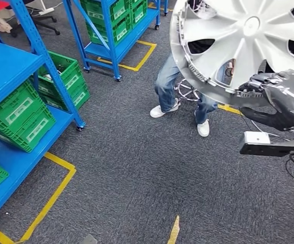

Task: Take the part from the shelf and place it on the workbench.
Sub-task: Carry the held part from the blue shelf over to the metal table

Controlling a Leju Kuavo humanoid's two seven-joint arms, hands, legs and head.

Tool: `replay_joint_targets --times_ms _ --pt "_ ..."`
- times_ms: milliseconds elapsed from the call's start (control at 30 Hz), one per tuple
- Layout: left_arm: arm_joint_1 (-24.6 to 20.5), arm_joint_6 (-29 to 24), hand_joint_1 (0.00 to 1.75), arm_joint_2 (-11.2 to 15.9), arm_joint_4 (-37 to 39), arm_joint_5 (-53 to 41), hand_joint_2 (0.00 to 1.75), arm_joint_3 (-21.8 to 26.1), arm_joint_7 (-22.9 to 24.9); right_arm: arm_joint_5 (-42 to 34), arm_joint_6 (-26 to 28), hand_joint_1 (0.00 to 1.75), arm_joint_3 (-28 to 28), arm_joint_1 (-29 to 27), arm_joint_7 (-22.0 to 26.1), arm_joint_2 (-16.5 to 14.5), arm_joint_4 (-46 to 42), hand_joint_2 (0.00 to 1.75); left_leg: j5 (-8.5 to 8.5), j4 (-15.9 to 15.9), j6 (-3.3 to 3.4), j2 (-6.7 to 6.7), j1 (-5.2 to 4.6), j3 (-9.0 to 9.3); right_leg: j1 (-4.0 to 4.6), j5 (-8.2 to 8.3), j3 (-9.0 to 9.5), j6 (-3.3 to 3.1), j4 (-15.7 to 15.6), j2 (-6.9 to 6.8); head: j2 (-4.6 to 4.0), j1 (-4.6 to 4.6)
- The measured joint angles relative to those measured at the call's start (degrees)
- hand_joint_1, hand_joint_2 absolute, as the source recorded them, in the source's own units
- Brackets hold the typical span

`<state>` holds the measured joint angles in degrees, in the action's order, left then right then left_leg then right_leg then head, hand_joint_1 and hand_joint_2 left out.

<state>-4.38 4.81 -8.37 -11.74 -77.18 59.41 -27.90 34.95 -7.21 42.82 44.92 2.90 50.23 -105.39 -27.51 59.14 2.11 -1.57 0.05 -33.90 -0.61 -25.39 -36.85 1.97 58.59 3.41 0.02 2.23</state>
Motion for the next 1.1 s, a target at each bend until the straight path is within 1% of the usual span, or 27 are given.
replay_joint_targets --times_ms 33,67,133,167,200,233,267,300,333,367,400,467,533,567,600,667,700,733,767,833,867,900,933,1000,1033,1067,1100 --pt "-0.03 -0.37 0.00 -0.05 -0.01 -0.15 1.75 -0.08 0.05 -0.08 0.04 1.75 -0.40 -0.37 0.07 0.67 -0.36 1.75 0.20 -0.31 0.18 0.26 0.14 0.13 0.00 -0.68 -0.50 0.29 0.85 -0.56 0.00 0.09" --pt "-0.07 -0.67 0.00 -0.10 -0.01 -0.25 1.75 -0.16 0.07 -0.08 0.03 1.75 -0.76 -0.63 0.14 1.13 -0.61 1.75 0.38 -0.55 0.35 0.59 0.30 0.25 -0.02 -1.92 -1.50 0.58 2.86 -1.28 0.00 0.20" --pt "-0.16 -1.14 0.00 -0.20 -0.02 -0.40 1.75 -0.27 0.06 0.14 -0.14 1.75 -1.19 -1.00 0.24 1.48 -0.80 1.75 0.48 -0.62 0.52 1.27 0.33 0.29 -0.17 -5.33 -4.83 1.11 10.00 -2.56 0.00 0.35" --pt "-0.19 -1.27 0.00 -0.24 -0.02 -0.44 1.75 -0.30 0.05 0.32 -0.29 1.75 -1.27 -1.12 0.25 1.49 -0.81 1.75 0.47 -0.61 0.52 1.66 0.33 0.29 -0.29 -6.51 -6.46 1.34 13.47 -2.79 0.00 0.36" --pt "-0.21 -1.35 0.00 -0.28 -0.02 -0.46 1.75 -0.31 0.05 0.48 -0.47 1.75 -1.32 -1.18 0.27 1.49 -0.82 1.75 0.45 -0.60 0.50 2.07 0.34 0.31 -0.40 -6.80 -7.39 1.51 15.44 -2.92 0.00 0.34" --pt "-0.26 -1.40 0.00 -0.31 -0.02 -0.48 1.75 -0.32 0.04 0.62 -0.65 1.75 -1.34 -1.16 0.29 1.48 -0.82 1.75 0.41 -0.58 0.45 2.42 0.36 0.36 -0.51 -6.01 -7.21 1.65 15.18 -3.05 0.00 0.36" --pt "-0.33 -1.43 0.00 -0.33 -0.02 -0.48 1.75 -0.33 -0.01 0.74 -0.85 1.75 -1.35 -1.08 0.31 1.46 -0.82 1.75 0.33 -0.57 0.35 2.73 0.40 0.44 -0.63 -4.34 -5.84 1.75 12.59 -3.29 0.00 0.35" --pt "-0.43 -1.45 0.00 -0.35 -0.02 -0.47 1.75 -0.33 -0.09 0.93 -1.13 1.75 -1.36 -0.90 0.32 1.39 -0.81 1.75 0.22 -0.56 0.18 2.96 0.42 0.55 -0.73 -2.46 -3.71 1.84 8.53 -3.86 0.00 0.37" --pt "-0.52 -1.51 0.00 -0.34 -0.02 -0.46 1.75 -0.34 -0.21 1.19 -1.48 1.75 -1.32 -0.51 0.30 1.12 -0.70 1.75 0.10 -0.50 -0.10 3.19 0.31 0.55 -0.62 -1.20 -1.46 1.83 4.59 -4.52 0.00 0.40" --pt "-0.59 -1.56 0.00 -0.31 -0.02 -0.46 1.75 -0.34 -0.33 1.51 -1.85 1.75 -1.25 -0.03 0.25 0.66 -0.52 1.75 0.02 -0.42 -0.40 3.42 0.18 0.49 -0.53 -0.49 0.18 1.59 1.66 -4.99 0.00 0.41" --pt "-0.62 -1.59 0.00 -0.26 -0.02 -0.47 1.75 -0.36 -0.45 1.92 -2.19 1.75 -1.08 0.48 0.14 -0.03 -0.22 1.75 -0.03 -0.34 -0.70 3.66 0.03 0.42 -0.39 -0.39 1.01 1.24 0.13 -5.21 0.00 0.40" --pt "-0.64 -1.59 0.00 -0.17 -0.02 -0.48 1.75 -0.40 -0.66 2.66 -2.60 1.75 -0.55 1.16 -0.13 -1.51 0.57 1.75 -0.03 -0.34 -1.20 4.22 -0.10 0.38 -0.25 -0.56 1.00 0.33 -0.13 -4.72 0.00 0.37" --pt "-0.71 -1.56 0.00 -0.08 -0.02 -0.48 1.75 -0.49 -0.84 3.14 -2.71 1.75 0.07 1.74 -0.37 -2.50 1.30 1.75 -0.93 0.53 -1.77 3.86 0.03 0.11 -0.35 -0.49 0.97 -0.39 -0.20 -4.30 0.00 0.37" --pt "-0.74 -1.56 0.00 -0.02 -0.02 -0.48 1.75 -0.53 -0.89 3.27 -2.69 1.75 0.35 2.12 -0.48 -2.90 1.61 1.75 -2.19 2.34 -2.01 3.35 0.09 -0.60 -0.41 -0.42 0.99 -0.73 -0.27 -4.11 0.00 0.36" --pt "-0.74 -1.58 0.00 0.05 -0.01 -0.48 1.75 -0.57 -0.91 3.36 -2.64 1.75 0.67 2.49 -0.57 -3.35 1.95 1.75 -3.91 5.26 -2.18 2.76 0.14 -1.83 -0.44 -0.38 1.02 -1.02 -0.31 -3.92 0.00 0.33" --pt "-0.65 -1.64 0.00 0.14 0.00 -0.49 1.75 -0.66 -0.80 3.42 -2.51 1.75 1.32 2.94 -0.73 -4.30 2.78 1.75 -7.11 12.52 -2.20 2.30 0.13 -5.05 -0.26 -0.40 1.02 -1.34 -0.28 -3.37 0.00 0.32" --pt "-0.59 -1.68 0.00 0.19 0.00 -0.49 1.75 -0.71 -0.74 3.43 -2.44 1.75 1.61 3.05 -0.75 -4.72 3.23 1.75 -7.57 14.86 -2.11 2.28 0.12 -6.18 -0.14 -0.41 1.05 -1.40 -0.26 -3.03 0.00 0.32" --pt "-0.55 -1.70 0.00 0.25 0.00 -0.50 1.75 -0.75 -0.68 3.43 -2.39 1.75 1.82 3.15 -0.77 -5.09 3.64 1.75 -6.95 15.33 -1.94 2.26 0.10 -6.53 -0.03 -0.42 1.09 -1.42 -0.24 -2.65 0.00 0.32" --pt "-0.52 -1.73 0.00 0.33 0.00 -0.50 1.75 -0.78 -0.67 3.43 -2.36 1.75 1.96 3.25 -0.78 -5.40 3.98 1.75 -5.35 13.76 -1.69 2.18 0.07 -6.00 0.08 -0.43 1.15 -1.43 -0.22 -2.24 0.00 0.32" --pt "-0.51 -1.78 0.00 0.59 0.00 -0.50 1.75 -0.80 -0.66 3.42 -2.34 1.75 2.08 3.53 -0.79 -5.97 4.51 1.75 -1.13 6.97 -0.87 1.08 -0.05 -3.27 0.23 -0.46 1.24 -1.42 -0.19 -1.51 0.00 0.35" --pt "-0.50 -1.80 0.00 0.71 0.01 -0.50 1.75 -0.81 -0.66 3.42 -2.34 1.75 2.16 3.71 -0.79 -6.24 4.79 1.75 0.20 3.84 -0.53 0.37 -0.06 -2.02 0.30 -0.46 1.15 -1.36 -0.11 -1.15 0.00 0.37" --pt "-0.50 -1.81 0.00 0.81 0.00 -0.50 1.75 -0.83 -0.64 3.42 -2.30 1.75 2.24 3.86 -0.80 -6.47 5.05 1.75 0.76 1.74 -0.32 -0.21 -0.10 -1.21 0.28 -0.40 0.94 -1.22 -0.05 -0.87 0.00 0.37" --pt "-0.50 -1.82 0.00 0.87 0.00 -0.50 1.75 -0.83 -0.63 3.43 -2.25 1.75 2.32 3.96 -0.80 -6.66 5.30 1.75 0.66 0.84 -0.24 -0.51 -0.15 -0.89 0.21 -0.29 0.70 -0.99 -0.04 -0.61 0.00 0.38" --pt "-0.50 -1.82 0.00 0.84 -0.01 -0.50 1.75 -0.86 -0.61 3.43 -2.15 1.75 2.39 4.07 -0.80 -6.82 5.64 1.75 0.63 -0.02 -0.17 -0.06 -0.08 -0.66 0.07 -0.16 0.25 -0.39 -0.05 -0.37 0.00 0.33" --pt "-0.50 -1.82 0.00 0.84 -0.01 -0.50 1.75 -0.87 -0.61 3.43 -2.13 1.75 2.38 4.13 -0.80 -6.84 5.78 1.75 0.79 -0.30 -0.01 0.23 0.05 -0.52 0.06 -0.51 -0.05 -0.09 0.28 -0.70 0.00 0.40" --pt "-0.51 -1.83 0.00 0.85 -0.01 -0.50 1.75 -0.90 -0.60 3.43 -2.13 1.75 2.39 4.25 -0.80 -6.86 5.92 1.75 0.95 -0.57 0.17 0.53 0.20 -0.39 0.06 -1.39 -0.75 0.20 1.56 -1.22 0.00 0.54" --pt "-0.52 -1.84 0.00 0.87 -0.02 -0.50 1.75 -0.92 -0.60 3.43 -2.12 1.75 2.44 4.35 -0.79 -6.89 6.04 1.75 1.07 -0.73 0.30 0.85 0.32 -0.28 -0.02 -2.82 -2.04 0.46 4.12 -1.90 0.00 0.65"
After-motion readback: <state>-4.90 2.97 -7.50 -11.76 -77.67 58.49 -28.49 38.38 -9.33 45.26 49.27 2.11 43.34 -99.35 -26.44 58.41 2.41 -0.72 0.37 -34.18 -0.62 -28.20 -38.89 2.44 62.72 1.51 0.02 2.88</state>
